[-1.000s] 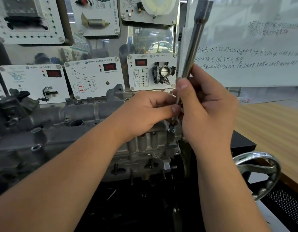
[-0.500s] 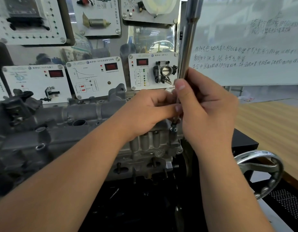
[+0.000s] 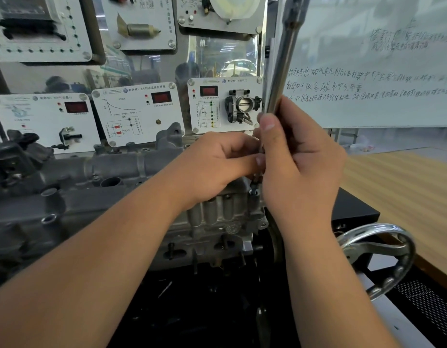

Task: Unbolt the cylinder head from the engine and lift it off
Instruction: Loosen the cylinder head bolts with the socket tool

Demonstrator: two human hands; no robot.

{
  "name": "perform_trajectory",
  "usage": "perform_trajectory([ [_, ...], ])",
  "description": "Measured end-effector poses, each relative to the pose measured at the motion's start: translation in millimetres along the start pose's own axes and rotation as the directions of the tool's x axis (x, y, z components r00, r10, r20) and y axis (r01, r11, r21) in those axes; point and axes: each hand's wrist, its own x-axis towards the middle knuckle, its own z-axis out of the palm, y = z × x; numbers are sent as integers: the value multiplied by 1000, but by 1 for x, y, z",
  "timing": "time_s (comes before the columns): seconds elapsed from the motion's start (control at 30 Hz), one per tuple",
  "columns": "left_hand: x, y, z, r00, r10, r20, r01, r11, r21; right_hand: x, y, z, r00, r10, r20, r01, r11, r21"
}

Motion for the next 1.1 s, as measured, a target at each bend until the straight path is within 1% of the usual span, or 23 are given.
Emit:
perform_trajectory([
  [0.1,2,-1,0,1000,25,-8,-24,999,30,0,-2,1,1000,-10,3,10,1000,19],
  [0.23,2,1,1,998,63,-1,-63,995,73,2,-3,0,998,0,63,-1,1000,14],
  [0.3,3,0,1,999,49,-18,-47,995,92,1,-2,0,1000,-9,25,9,1000,-10],
  [0.37,2,-1,2,999,30,-38,-28,998,64,1,-1,-1,1000,-25,-9,25,999,-41],
  [0.4,2,-2,1,999,21,-35,-20,1000,19,1,0,-1,1000,-28,-5,28,998,-51],
  [0.47,0,-2,0,1000,11,-7,-11,999,-39,1,0,-1,1000,-21,14,22,999,-36],
  [0.5,0,-2,-1,1000,14,8,-13,999,-39,1,1,-2,1000,-18,11,18,1000,-15],
  [0.6,2,-3,-1,1000,30,10,-30,1000,8,2,0,-2,1000,-19,16,18,999,31],
  [0.73,3,-3,0,996,83,-28,-80,993,92,3,-2,-2,994,-2,109,2,1000,3],
  [0.77,3,-3,-1,995,91,-29,-87,991,102,3,-2,-1,994,0,110,0,1000,-1],
  [0.87,1,-2,0,998,64,-8,-63,992,112,2,-3,-1,999,-37,24,37,999,-24],
  [0.93,0,0,0,999,37,-13,-36,996,80,1,-3,-2,998,-66,6,66,996,-67],
  [1.03,-2,0,-1,1000,13,-14,-13,1000,24,1,-2,-2,1000,-4,28,5,1000,-24],
  [1.1,-1,-1,-1,999,29,-16,-29,999,33,1,-4,-2,1000,11,28,-11,1000,-2],
])
